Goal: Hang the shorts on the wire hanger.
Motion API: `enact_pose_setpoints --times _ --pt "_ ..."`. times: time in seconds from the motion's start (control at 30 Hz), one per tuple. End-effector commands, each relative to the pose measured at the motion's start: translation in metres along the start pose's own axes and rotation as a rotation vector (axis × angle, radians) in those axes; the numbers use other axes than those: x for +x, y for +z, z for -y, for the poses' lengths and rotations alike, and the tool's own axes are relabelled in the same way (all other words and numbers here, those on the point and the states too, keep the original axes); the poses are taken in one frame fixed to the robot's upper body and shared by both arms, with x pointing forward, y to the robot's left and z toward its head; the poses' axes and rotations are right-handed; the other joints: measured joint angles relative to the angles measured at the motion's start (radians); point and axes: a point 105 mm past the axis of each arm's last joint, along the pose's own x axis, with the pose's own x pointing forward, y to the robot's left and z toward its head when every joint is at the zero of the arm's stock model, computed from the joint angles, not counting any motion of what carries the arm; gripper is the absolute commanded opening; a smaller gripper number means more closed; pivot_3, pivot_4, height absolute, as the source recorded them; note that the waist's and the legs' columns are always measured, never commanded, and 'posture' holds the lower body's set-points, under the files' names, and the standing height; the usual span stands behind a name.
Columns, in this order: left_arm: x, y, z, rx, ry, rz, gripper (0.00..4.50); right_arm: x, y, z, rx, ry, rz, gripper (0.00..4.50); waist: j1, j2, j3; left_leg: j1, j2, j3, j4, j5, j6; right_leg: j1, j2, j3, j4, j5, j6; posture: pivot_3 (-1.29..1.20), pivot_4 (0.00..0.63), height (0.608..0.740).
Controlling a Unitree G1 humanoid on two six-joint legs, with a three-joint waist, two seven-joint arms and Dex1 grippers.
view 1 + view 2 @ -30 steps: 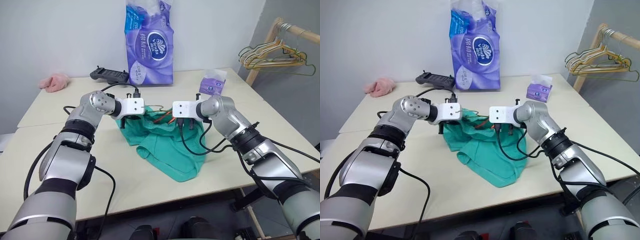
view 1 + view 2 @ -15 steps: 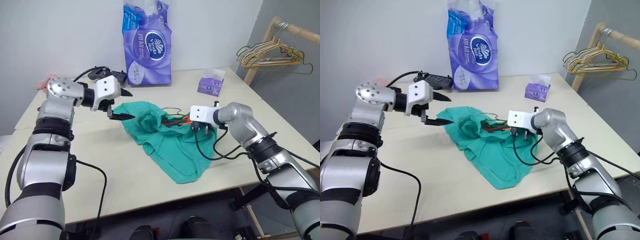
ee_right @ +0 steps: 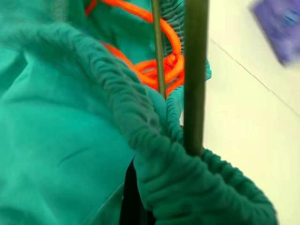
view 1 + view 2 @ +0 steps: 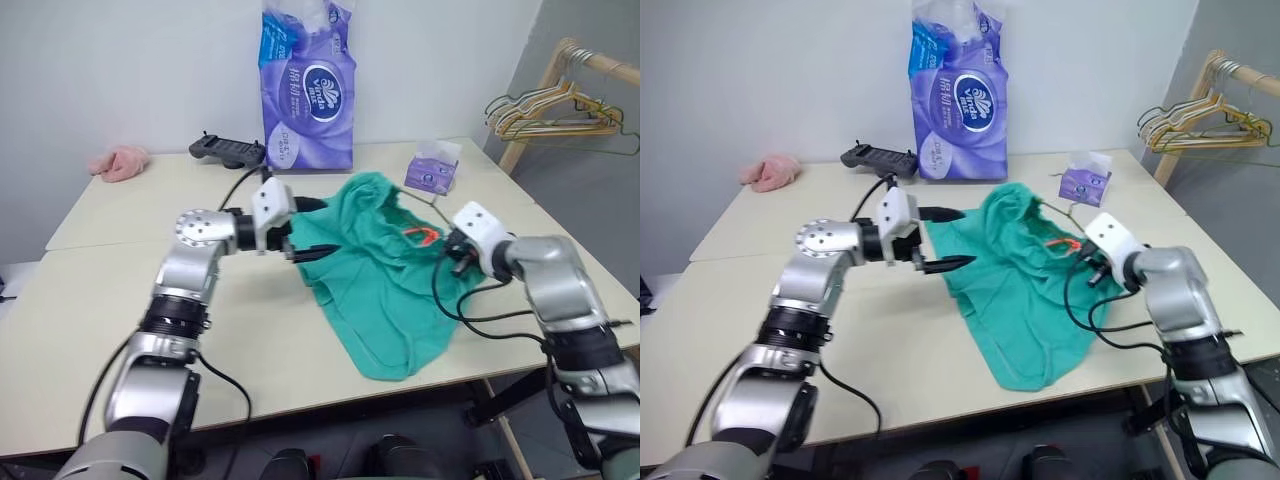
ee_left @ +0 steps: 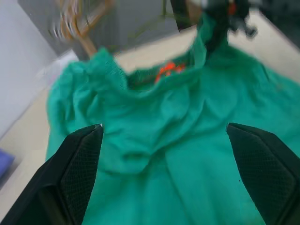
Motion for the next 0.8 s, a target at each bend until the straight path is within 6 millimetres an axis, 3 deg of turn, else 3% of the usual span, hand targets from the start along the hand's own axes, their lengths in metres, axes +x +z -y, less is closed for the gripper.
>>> enact_pose_setpoints --times 0.03,0.3,0.5,0.67,0.8 --pt "0.023 0.023 0.01 -0.017 0.023 0.118 4.46 -0.033 -0.012 0.017 0.203 -0.158 0.022 0.0 -0.005 0.003 -0.002 0.0 0.0 0.0 0.0 0.0 0.0 0.0 0.0 0.0 0.0 0.0 0.0 -0.16 0.014 0.74" --pt "0.07 0.032 0.049 -0.166 -0.031 0.207 4.46 -0.086 -0.082 0.052 0.702 -0.636 -0.076 0.0 -0.039 0.018 -0.011 0.002 0.0 0.002 -0.001 -0.001 0.002 0.002 0.001 0.003 -0.001 0.0 0.001 -0.25 0.011 0.74" --pt "0.104 0.045 0.061 -0.12 -0.053 0.228 4.46 -0.127 -0.126 0.08 0.888 -0.894 -0.156 0.0 -0.061 0.024 -0.015 0.002 0.0 0.002 -0.002 -0.002 0.003 0.003 0.002 0.003 -0.002 -0.002 0.003 -0.26 0.005 0.74" --pt "0.138 0.071 0.07 -0.09 -0.081 0.293 4.46 -0.151 -0.141 0.105 0.962 -1.035 -0.178 0.0 -0.079 0.031 -0.019 0.004 -0.001 0.003 -0.003 -0.005 0.008 0.012 0.003 0.004 -0.006 -0.004 0.006 -0.27 0.0 0.74" --pt "0.162 0.097 0.078 -0.056 -0.124 0.355 4.46 -0.161 -0.135 0.129 0.936 -1.09 -0.153 0.0 -0.102 0.038 -0.021 0.018 -0.001 0.006 -0.006 -0.009 0.017 0.026 0.009 0.006 -0.015 -0.01 0.015 -0.28 0.0 0.74"
